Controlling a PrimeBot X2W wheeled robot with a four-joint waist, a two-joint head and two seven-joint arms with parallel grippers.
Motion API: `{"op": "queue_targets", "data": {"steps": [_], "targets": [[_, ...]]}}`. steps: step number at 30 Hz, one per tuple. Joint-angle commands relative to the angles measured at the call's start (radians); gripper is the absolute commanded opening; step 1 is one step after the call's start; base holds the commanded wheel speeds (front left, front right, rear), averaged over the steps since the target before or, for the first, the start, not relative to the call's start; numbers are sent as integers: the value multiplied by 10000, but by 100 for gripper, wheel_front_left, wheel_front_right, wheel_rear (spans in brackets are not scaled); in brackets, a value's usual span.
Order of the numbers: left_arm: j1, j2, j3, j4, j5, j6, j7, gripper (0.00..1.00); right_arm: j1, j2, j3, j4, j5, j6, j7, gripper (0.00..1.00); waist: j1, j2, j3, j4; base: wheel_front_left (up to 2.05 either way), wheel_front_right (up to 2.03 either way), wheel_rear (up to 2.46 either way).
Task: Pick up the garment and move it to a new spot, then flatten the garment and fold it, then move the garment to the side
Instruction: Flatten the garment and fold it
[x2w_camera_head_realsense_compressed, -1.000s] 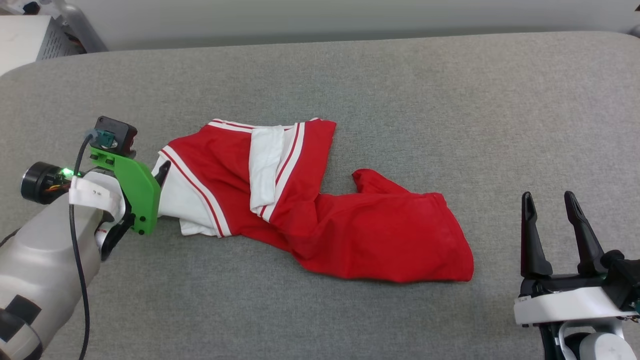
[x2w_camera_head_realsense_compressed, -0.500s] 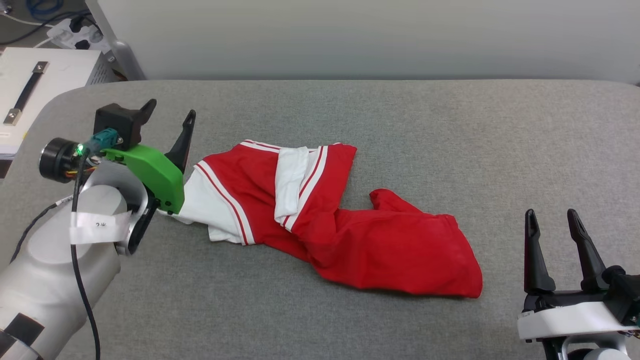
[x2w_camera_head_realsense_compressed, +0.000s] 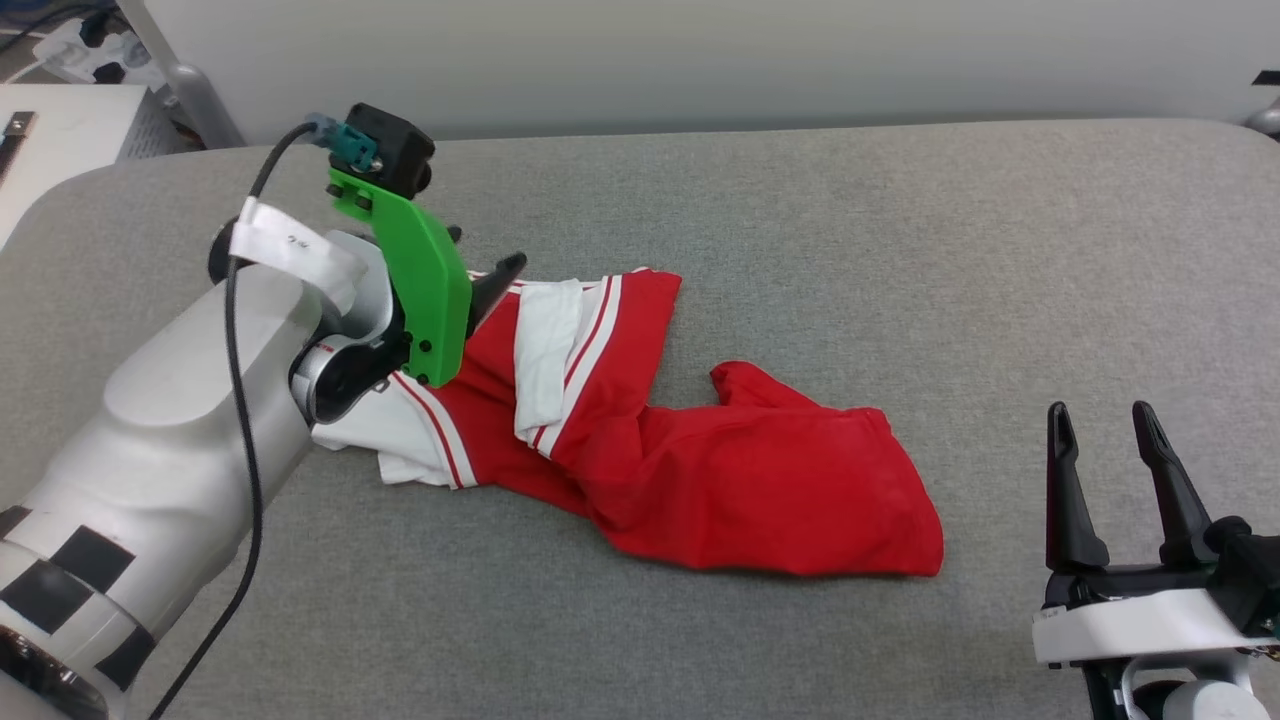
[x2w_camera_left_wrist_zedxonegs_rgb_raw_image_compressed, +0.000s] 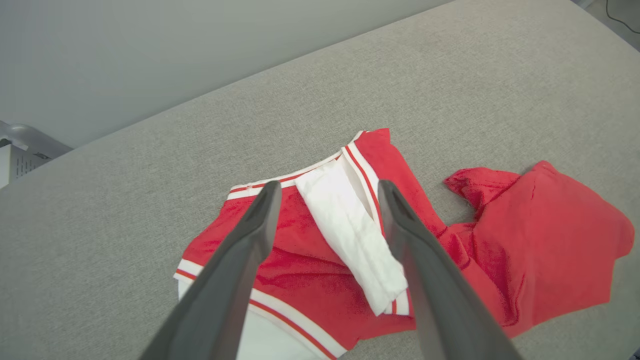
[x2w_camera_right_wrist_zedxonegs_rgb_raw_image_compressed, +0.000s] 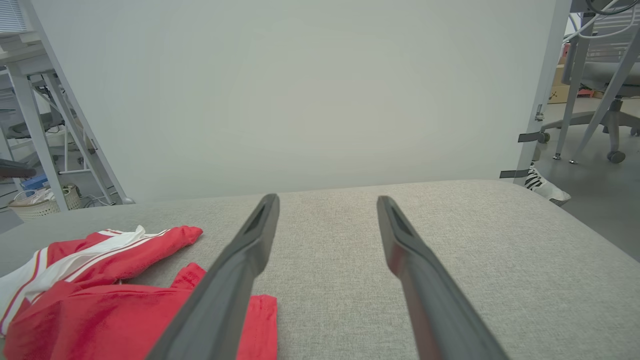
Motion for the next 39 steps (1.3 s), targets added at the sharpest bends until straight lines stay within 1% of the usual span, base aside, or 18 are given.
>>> {"op": "queue_targets", "data": {"steps": [1,5,11,15,19,26,27,28,30,33,39], "targets": [[-208,-124,-151,121,-228,-77,528,100,-205,-8,10,-48,44,-7,-46,100,0,0,302,-276,0,0,0],[-633,-416,-699,469,-505,-162,1903,100,-403,-8,-4,-71,90,-7,-46,100,0,0,660,-513,0,0,0],[-811,-695,-1491,1133,-509,-183,2711,100,-749,-8,31,-85,196,-7,-46,100,0,0,1242,-826,0,0,0],[-688,-691,-2026,1476,-270,-185,2885,100,-953,-8,35,-79,265,-7,-46,100,0,0,1608,-990,0,0,0],[-386,-742,-2270,1791,-170,-186,2938,100,-1142,-8,43,-75,290,-7,-46,100,0,0,1883,-1100,0,0,0],[0,-987,-2419,1983,-173,-187,2490,100,-1300,-8,-17,-32,269,-7,-46,100,0,0,1961,-1087,0,0,0],[-3,-1004,-2429,1906,-170,-187,2353,40,-1291,-8,-35,-22,260,-7,-46,100,0,0,1920,-1059,0,0,0],[-25,-996,-2437,1849,-189,-187,2154,0,-1271,-8,-50,-12,248,-7,-46,100,0,0,1864,-1023,0,0,0],[-91,-938,-2451,1721,-220,-187,1839,0,-1215,-8,-36,6,223,-7,-46,100,0,0,1712,-961,0,0,0],[-292,-759,-2460,1564,-170,-187,1084,0,-1102,-8,2,40,202,-7,-46,100,0,0,1442,-901,0,0,0],[-766,-200,-2475,805,-10,-187,-229,0,-809,-8,-36,66,199,-7,-46,100,0,0,988,-800,0,0,0]]}}
